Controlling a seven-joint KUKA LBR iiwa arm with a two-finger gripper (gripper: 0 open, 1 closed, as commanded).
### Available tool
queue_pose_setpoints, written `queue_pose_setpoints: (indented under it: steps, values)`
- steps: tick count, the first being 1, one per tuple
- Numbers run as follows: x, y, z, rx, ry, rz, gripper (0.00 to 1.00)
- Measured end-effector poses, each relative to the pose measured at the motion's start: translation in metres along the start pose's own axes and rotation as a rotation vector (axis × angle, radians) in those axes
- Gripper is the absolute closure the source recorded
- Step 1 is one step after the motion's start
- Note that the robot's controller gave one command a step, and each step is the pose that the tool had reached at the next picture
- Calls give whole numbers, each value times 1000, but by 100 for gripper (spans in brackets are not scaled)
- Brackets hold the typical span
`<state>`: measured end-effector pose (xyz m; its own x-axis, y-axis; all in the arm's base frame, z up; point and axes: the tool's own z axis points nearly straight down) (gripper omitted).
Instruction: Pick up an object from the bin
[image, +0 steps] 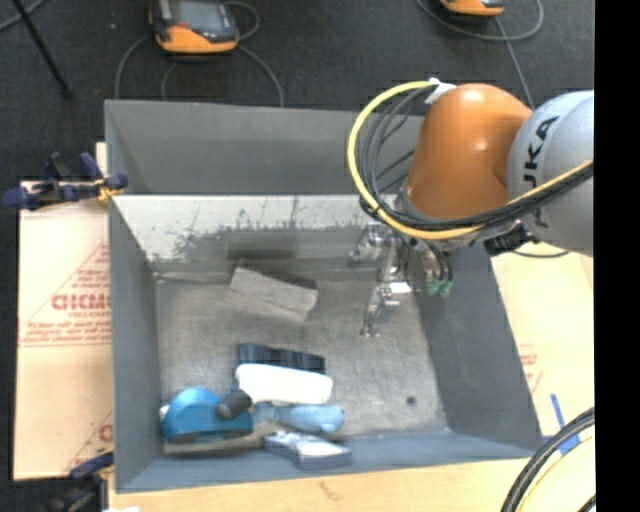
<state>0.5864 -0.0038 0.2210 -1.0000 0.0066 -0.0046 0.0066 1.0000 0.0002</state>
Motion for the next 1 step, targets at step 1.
queue_pose_setpoints:
  steps: [1]
  values:
    - [-25, 25, 54, -1, -7, 37, 0]
